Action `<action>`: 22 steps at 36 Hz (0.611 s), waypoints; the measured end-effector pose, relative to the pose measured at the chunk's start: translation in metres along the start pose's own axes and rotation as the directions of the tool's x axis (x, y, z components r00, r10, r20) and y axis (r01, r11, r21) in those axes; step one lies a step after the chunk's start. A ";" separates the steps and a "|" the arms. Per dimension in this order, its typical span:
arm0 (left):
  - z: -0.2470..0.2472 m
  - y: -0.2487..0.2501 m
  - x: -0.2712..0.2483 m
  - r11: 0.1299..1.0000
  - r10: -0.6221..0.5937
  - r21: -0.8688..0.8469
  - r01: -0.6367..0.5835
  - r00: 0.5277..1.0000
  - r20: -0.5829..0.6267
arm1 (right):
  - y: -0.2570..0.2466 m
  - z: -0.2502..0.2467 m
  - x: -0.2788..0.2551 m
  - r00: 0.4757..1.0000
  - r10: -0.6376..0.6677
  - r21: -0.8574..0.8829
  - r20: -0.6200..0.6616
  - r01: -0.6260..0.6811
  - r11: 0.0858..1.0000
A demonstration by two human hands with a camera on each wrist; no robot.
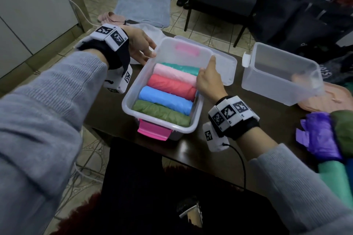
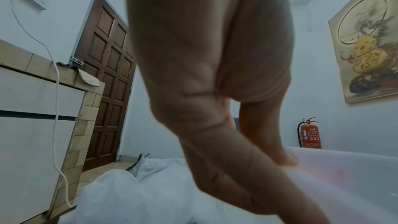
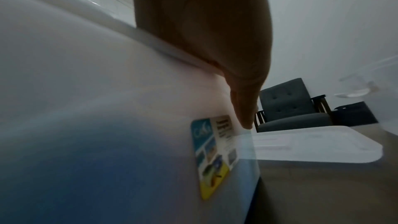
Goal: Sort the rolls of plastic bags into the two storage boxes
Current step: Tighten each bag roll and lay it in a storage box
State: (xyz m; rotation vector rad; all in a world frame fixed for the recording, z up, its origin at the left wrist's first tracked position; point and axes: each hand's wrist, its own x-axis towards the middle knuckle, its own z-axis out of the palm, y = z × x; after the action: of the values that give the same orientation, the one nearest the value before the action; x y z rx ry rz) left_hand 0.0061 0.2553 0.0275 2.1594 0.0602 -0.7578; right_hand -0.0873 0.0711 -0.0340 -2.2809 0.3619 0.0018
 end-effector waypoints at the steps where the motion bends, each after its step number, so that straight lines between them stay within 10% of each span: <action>1: 0.001 0.000 -0.001 1.000 0.001 0.004 -0.001 1.000 -0.007 | 0.000 -0.001 -0.001 1.000 0.002 0.001 -0.008 -0.002 1.000; 11: 0.016 0.008 -0.004 0.961 0.055 0.275 -0.029 0.995 -0.088 | 0.004 -0.006 -0.014 1.000 0.009 0.251 0.002 -0.009 0.968; 15: 0.028 0.022 -0.019 0.722 0.155 0.692 0.011 0.972 -0.178 | 0.026 -0.020 -0.022 0.999 0.025 0.270 -0.038 -0.014 0.963; 22: 0.103 0.063 -0.099 0.610 0.526 0.688 -0.393 0.850 0.020 | 0.093 -0.075 -0.027 0.960 0.158 0.078 -0.230 -0.144 0.987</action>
State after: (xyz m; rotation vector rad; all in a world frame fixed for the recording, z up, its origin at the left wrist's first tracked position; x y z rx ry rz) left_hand -0.1078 0.1599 0.0750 2.7478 -0.7811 -0.2653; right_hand -0.1459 -0.0353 -0.0480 -2.1923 0.6511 -0.2013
